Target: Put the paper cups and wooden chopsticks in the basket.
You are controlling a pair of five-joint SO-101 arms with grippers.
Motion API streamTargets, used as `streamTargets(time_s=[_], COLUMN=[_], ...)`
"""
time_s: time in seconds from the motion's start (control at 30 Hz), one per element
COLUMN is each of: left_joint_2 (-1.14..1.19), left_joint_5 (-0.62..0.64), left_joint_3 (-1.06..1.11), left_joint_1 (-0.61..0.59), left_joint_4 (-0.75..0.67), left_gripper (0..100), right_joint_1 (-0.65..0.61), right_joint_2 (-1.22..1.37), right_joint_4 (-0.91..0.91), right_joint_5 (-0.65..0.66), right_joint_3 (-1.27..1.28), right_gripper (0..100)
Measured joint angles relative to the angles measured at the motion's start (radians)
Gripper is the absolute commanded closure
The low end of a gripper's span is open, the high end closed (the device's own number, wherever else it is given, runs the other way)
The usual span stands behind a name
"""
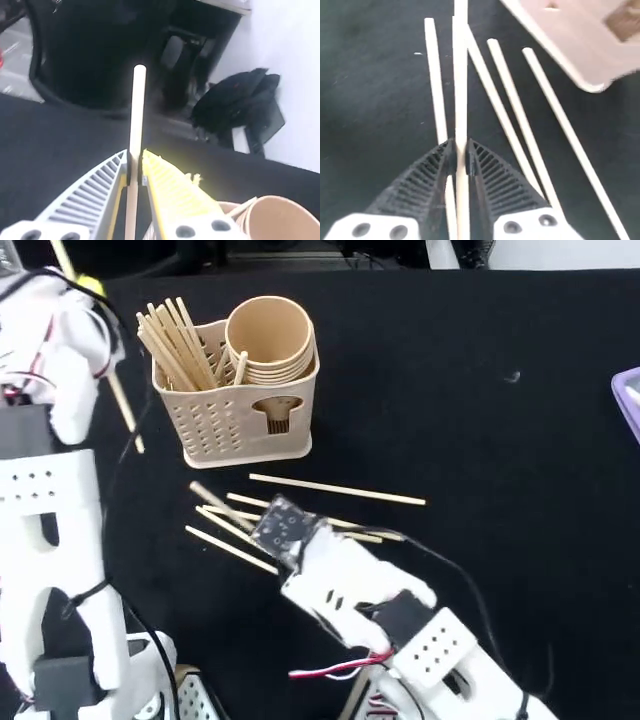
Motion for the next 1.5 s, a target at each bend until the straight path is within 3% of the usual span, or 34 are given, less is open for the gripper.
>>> streamTargets(time_s=[0.13,0.5,1.0,1.5], left_joint_2=[0.002,0.002,0.002,0.193], left_joint_5=[0.000,-0.006,-0.012,-0.012], left_joint_3=[0.091,0.095,0.002,-0.012], left_joint_1=[0.051,0.130,0.141,0.141], left_joint_4=[-0.081,-0.327,-0.344,-0.422], left_gripper=[97,97,97,97], right_joint_1=[0.017,0.026,0.026,0.026], right_joint_2=[-0.031,-0.031,-0.031,-0.031], right_joint_4=[0.000,0.000,0.000,0.000], right_joint_5=[0.000,0.000,0.000,0.015], right_joint_3=[0.002,0.002,0.002,0.002], right_gripper=[98.8,98.8,98.7,98.7])
